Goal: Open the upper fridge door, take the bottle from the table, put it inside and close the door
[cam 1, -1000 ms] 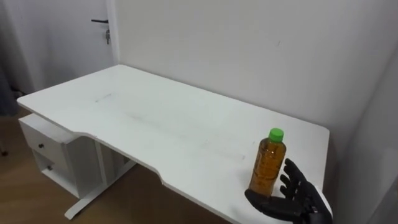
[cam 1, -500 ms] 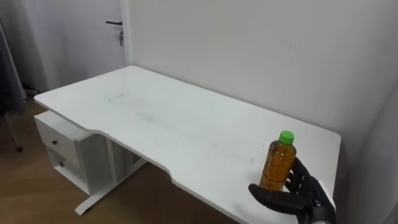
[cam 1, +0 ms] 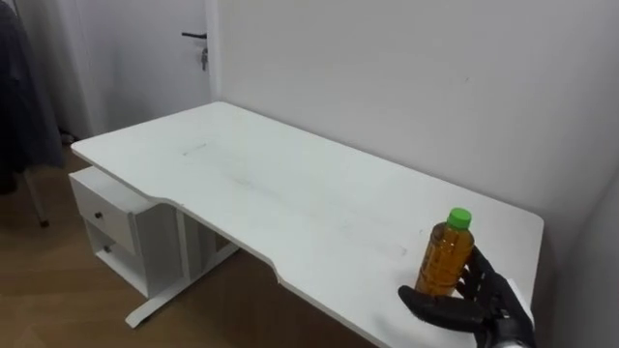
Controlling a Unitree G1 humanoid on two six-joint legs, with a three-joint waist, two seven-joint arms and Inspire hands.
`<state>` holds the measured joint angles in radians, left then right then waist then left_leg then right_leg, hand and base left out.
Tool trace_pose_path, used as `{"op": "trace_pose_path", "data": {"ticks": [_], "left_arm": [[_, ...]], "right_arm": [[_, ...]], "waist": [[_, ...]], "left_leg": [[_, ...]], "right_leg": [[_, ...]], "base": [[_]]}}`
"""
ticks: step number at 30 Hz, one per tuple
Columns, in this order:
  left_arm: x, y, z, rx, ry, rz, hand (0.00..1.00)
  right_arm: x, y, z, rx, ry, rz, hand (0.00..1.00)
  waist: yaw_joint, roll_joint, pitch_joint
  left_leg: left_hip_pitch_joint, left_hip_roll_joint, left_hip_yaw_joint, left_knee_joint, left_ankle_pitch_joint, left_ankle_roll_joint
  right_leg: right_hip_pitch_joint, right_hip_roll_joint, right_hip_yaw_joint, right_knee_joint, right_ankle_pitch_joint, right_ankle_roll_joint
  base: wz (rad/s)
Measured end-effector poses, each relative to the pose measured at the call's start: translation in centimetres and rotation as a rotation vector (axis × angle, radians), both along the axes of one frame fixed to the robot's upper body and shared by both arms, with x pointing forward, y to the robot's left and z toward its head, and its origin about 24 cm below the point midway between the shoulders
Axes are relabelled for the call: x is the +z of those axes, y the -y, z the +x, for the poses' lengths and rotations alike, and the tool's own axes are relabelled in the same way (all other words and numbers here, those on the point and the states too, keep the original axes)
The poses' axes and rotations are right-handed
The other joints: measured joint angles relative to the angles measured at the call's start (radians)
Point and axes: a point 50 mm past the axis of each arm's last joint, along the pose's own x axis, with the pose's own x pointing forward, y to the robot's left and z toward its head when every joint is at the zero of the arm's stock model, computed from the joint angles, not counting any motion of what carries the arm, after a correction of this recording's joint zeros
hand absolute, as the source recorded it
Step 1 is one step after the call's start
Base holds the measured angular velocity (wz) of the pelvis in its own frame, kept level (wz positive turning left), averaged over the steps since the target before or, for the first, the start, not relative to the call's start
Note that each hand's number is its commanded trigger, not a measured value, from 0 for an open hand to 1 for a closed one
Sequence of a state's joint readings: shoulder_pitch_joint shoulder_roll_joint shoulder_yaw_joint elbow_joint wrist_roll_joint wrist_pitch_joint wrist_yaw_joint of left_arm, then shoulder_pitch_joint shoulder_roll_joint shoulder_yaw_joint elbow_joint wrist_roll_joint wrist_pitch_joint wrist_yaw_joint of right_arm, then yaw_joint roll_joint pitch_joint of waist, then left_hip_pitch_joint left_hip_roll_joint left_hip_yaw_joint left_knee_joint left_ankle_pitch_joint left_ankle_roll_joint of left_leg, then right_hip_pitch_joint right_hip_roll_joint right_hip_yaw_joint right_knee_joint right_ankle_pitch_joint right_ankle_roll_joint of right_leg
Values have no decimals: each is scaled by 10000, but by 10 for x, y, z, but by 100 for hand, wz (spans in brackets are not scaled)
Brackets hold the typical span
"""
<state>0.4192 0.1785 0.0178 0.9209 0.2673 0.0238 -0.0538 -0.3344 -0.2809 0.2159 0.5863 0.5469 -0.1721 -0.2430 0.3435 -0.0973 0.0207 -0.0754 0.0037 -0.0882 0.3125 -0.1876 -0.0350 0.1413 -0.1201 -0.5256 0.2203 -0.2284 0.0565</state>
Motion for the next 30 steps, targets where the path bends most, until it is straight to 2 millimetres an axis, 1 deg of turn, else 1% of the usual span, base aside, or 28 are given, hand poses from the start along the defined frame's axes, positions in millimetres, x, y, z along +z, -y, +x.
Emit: {"op": "trace_pose_path", "data": {"ticks": [4, 6, 7, 10, 13, 16, 17, 21, 26, 30], "left_arm": [[0, 0, 0, 11, 1, 8, 0], [0, 0, 2, 1, 53, 5, 0], [0, 0, 1, 6, 56, 1, 0], [1, -2, -3, 21, -49, 44, 0], [2, -5, -5, 208, -48, 67, 0], [3, -9, -8, 403, -38, 136, 0], [4, -10, -8, 414, -18, 160, 0], [4, -12, -8, 469, -2, 209, 0], [6, -16, -5, 398, 107, 322, 0], [6, -16, -5, 401, 108, 327, 0]], "right_arm": [[-3, 5, -1, -227, -161, 47, 0], [-4, 13, -1, -477, -318, 75, 0], [-4, 14, 0, -560, -339, 113, 0], [-5, 18, 1, -1024, -445, 508, 0], [-4, 22, 1, -1190, -451, 762, 0], [-4, 23, 3, -1263, -480, 861, 0], [-5, 25, 4, -1350, -588, 846, 0], [-8, 28, 4, -1410, -727, 830, 0], [-7, 34, 3, -1628, -714, 991, 0], [-5, 38, 6, -1820, -766, 865, 0]], "waist": [[90, -51, 30], [107, -77, 62], [125, -70, 84], [196, -44, 107], [252, -35, 110], [289, -28, 96], [254, -36, 84], [305, -36, 80], [392, -79, 51], [465, -81, 53]], "left_leg": [[-51, -18, -80, 41, 0, 0], [-203, -46, -216, 121, -1, -2], [-219, -48, -233, 145, -1, -2], [-299, -68, -308, 239, -2, -2], [-380, -71, -317, 278, -2, -1], [-487, -79, -351, 330, -2, 0], [-500, -83, -351, 332, 0, 2], [-530, -95, -373, 330, 2, 6], [-544, -108, -429, 325, 2, 5], [-559, -111, -451, 327, 8, 11]], "right_leg": [[25, 4, -82, 0, -1, 1], [11, 15, -244, 0, -1, 2], [15, 19, -262, -1, -1, 1], [-44, 37, -292, -7, -1, 1], [-105, 41, -284, -9, 0, 0], [-180, 38, -337, 4, 0, 0], [-193, 32, -344, 11, 0, 0], [-209, 17, -389, 20, 0, 0], [-187, 11, -470, 21, -1, 1], [-184, 13, -503, 22, 0, 1]], "base": [[8], [17], [12], [7], [0], [3], [4], [0], [2], [1]]}}
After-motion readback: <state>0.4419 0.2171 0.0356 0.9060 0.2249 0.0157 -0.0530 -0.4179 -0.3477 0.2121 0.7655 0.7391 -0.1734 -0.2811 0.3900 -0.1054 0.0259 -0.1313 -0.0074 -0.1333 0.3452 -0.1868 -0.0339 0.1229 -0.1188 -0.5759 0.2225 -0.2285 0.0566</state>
